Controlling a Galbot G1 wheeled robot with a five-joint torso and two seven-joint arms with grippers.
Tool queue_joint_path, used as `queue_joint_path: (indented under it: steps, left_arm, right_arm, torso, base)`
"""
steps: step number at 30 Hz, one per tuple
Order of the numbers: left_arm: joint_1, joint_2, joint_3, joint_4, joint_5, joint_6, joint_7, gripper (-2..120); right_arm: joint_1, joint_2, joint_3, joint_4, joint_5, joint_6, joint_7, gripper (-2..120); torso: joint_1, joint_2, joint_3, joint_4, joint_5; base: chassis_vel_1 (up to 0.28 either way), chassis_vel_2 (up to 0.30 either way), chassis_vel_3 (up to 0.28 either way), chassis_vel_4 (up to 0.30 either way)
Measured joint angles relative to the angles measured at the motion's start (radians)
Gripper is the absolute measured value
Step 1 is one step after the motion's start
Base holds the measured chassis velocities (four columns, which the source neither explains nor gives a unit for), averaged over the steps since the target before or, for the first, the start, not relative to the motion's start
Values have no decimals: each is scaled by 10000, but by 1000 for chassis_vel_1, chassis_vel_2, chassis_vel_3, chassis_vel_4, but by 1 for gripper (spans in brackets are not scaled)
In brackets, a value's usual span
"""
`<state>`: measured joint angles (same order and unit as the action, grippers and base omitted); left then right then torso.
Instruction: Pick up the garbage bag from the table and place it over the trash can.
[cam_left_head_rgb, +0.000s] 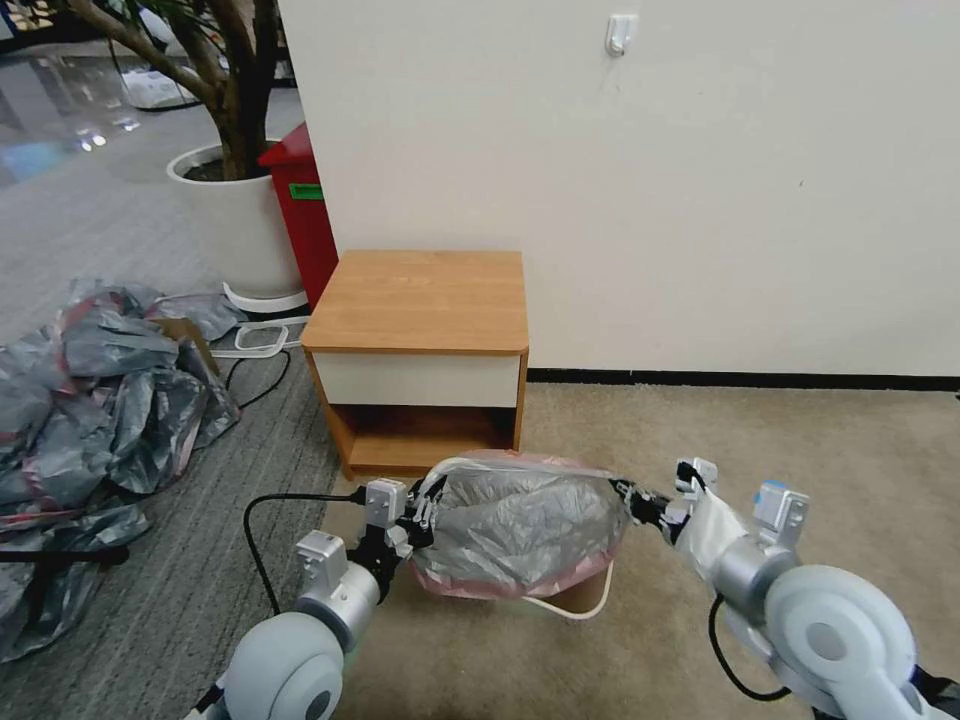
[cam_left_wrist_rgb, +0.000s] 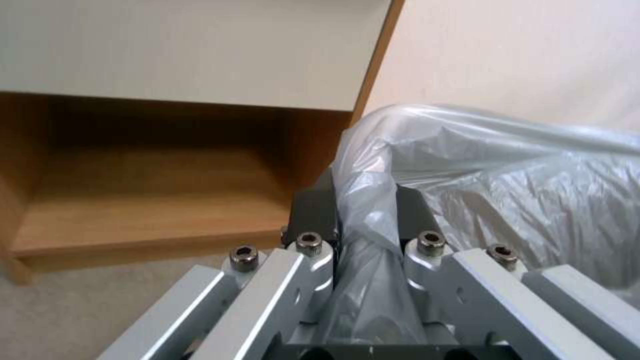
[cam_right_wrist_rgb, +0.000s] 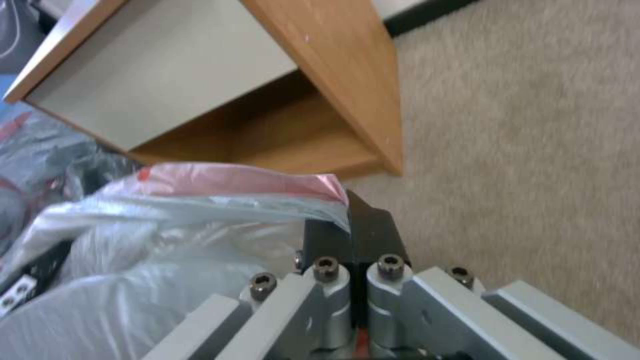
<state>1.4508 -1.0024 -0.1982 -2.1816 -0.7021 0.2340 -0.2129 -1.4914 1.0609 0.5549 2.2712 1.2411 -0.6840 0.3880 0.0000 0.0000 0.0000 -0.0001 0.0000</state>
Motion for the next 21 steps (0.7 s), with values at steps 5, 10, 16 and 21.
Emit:
queue_joint_path:
  steps: [5,10,16,21]
  left_arm:
    - [-121,-28,-227,52,-563,-128,119,9]
    - [-152,-33,-541,133,-817,-226,189,9]
    - [-158,-29,-664,250,-838,-219,304,9]
    - [-163,-43,-779,409,-838,-196,305,9]
  right_arm:
    - [-25,-97,352,91,1284,-261,502,0]
    - [-80,-162,653,45,1584,-257,692,13]
    - [-107,-145,775,281,1836,-238,656,33]
    - [-282,-90,990,758,1838,-193,637,50]
  torso:
    - [0,0,0,0,1]
    - [1,0,0,0,1]
    - [0,0,0,2,-1]
    - [0,0,0,1,-1]
  base:
    - [0,0,0,0]
    - [0,0,0,0]
    - [0,0,0,0]
    - [0,0,0,0]
